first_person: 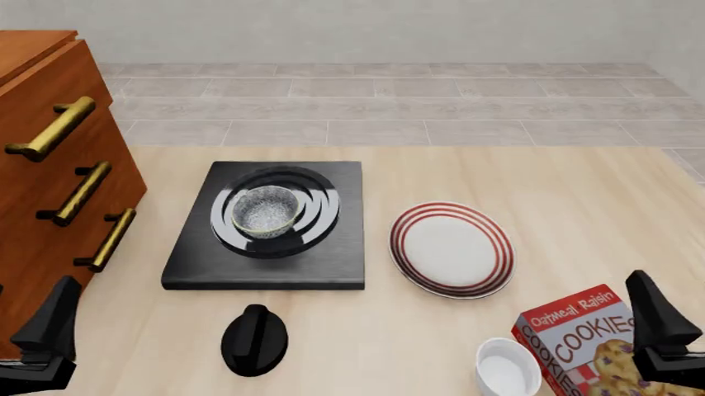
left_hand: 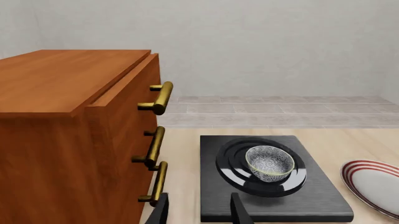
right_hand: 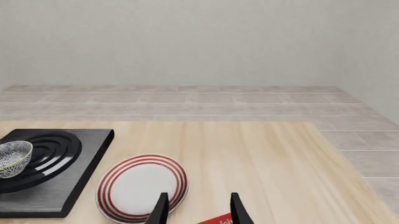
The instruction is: Pick the akita bowl on the stove and place it on the plate.
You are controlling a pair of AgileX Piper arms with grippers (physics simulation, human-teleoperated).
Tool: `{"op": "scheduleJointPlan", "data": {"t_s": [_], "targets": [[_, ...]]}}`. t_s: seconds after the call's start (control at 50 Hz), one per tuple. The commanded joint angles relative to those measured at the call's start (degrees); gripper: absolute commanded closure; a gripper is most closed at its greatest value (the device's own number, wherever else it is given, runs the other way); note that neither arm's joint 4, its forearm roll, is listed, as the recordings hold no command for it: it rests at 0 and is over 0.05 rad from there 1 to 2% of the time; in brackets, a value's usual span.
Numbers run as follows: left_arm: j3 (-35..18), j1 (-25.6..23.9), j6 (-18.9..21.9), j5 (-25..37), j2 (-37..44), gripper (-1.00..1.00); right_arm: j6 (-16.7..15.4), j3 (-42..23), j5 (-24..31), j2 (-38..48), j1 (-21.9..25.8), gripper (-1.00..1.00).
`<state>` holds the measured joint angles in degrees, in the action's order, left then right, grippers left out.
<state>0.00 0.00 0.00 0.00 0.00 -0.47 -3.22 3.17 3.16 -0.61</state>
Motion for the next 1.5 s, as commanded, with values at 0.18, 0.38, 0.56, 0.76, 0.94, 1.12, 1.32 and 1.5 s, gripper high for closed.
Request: {"op": "scheduleJointPlan", "data": {"t_s": [0.18,0.38,0.56,0.76,0.94,1.12,1.32,1.5], "targets": [[0.0,0.0,0.0,0.0,0.0,-1.0,-0.16,1.33,-2.46,-2.86,2.14,-1.0],[0.0,0.0,0.0,0.0,0.0,-1.0,1.05,-6.6,4.74,-2.96,3.16,-1.0],[0.0,0.0,0.0,0.0,0.0,-1.0,0.48,-9.93,-1.32,7.67,6.23,-1.0],[0.0,0.0,0.0,0.0,0.0,-1.0,1.57,-14.66,-8.57,21.52,10.58,-1.0],[0.0,0.0,0.0,0.0,0.0,-1.0,1.56,-19.8,-13.78,37.51,15.8,-1.0],[0.0,0.0,0.0,0.0,0.0,-1.0,-0.06,-23.1,-15.52,46.91,19.32,-1.0],[0.0,0.0,0.0,0.0,0.0,-1.0,3.32,-28.19,-16.65,55.2,22.98,-1.0],[0.0,0.0,0.0,0.0,0.0,-1.0,3.31,-33.72,-18.05,65.35,24.58,-1.0]]}}
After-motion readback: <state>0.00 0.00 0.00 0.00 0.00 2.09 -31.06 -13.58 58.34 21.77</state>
